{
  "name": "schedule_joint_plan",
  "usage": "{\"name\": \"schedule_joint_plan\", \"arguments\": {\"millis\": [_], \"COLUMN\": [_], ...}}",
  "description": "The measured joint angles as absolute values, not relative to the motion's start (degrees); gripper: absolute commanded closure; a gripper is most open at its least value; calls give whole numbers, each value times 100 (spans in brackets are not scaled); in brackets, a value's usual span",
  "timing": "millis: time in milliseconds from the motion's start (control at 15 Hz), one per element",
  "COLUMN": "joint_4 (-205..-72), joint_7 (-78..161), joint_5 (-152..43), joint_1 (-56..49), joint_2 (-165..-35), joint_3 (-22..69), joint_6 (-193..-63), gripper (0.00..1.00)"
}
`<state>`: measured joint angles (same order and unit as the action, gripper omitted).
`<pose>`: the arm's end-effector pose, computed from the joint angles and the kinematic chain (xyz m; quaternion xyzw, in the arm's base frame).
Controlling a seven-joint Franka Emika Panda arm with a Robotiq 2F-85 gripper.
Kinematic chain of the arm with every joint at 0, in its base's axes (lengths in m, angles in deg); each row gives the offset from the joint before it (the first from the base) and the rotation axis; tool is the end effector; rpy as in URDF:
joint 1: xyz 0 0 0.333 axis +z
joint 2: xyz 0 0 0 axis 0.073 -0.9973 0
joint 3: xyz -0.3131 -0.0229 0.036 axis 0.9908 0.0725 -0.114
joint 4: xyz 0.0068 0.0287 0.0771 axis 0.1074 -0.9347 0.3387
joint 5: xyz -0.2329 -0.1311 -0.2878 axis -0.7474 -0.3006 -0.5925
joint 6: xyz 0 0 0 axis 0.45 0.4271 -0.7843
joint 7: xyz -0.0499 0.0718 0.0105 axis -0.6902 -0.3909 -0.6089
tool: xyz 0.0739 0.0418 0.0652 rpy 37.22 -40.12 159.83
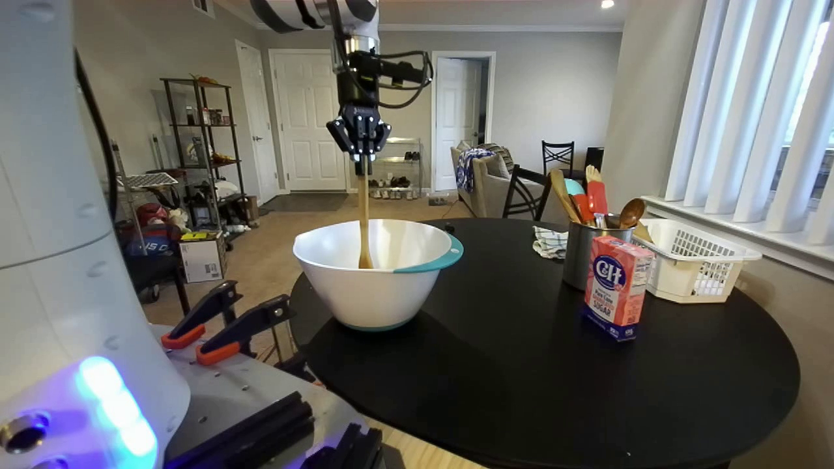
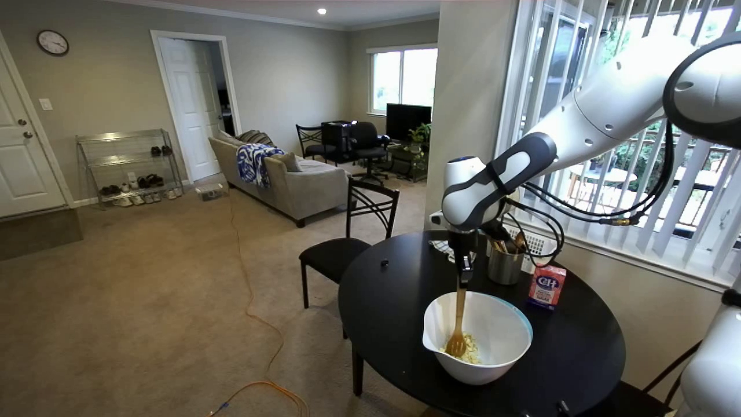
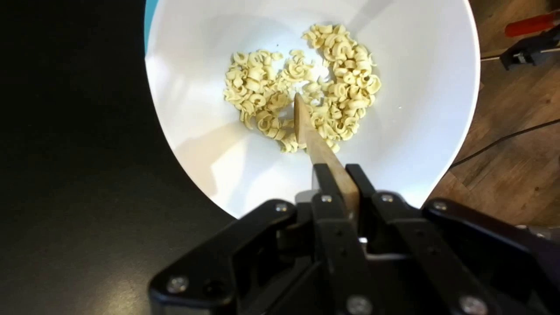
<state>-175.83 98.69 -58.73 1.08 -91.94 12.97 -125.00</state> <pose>0.5083 0.1075 0.2848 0.8172 0.5721 -0.0689 0.0098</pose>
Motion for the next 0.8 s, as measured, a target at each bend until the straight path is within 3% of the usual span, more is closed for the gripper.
{"name": "schedule_joint_plan", "arguments": {"millis": [800], "joint_4": [-17582], "joint_7": [10085], "joint_5": [-6598], "joint_1": [118], "joint_2": [-9194], "joint_3": [1301], "joint_6": [-11697], "gripper": [97]}}
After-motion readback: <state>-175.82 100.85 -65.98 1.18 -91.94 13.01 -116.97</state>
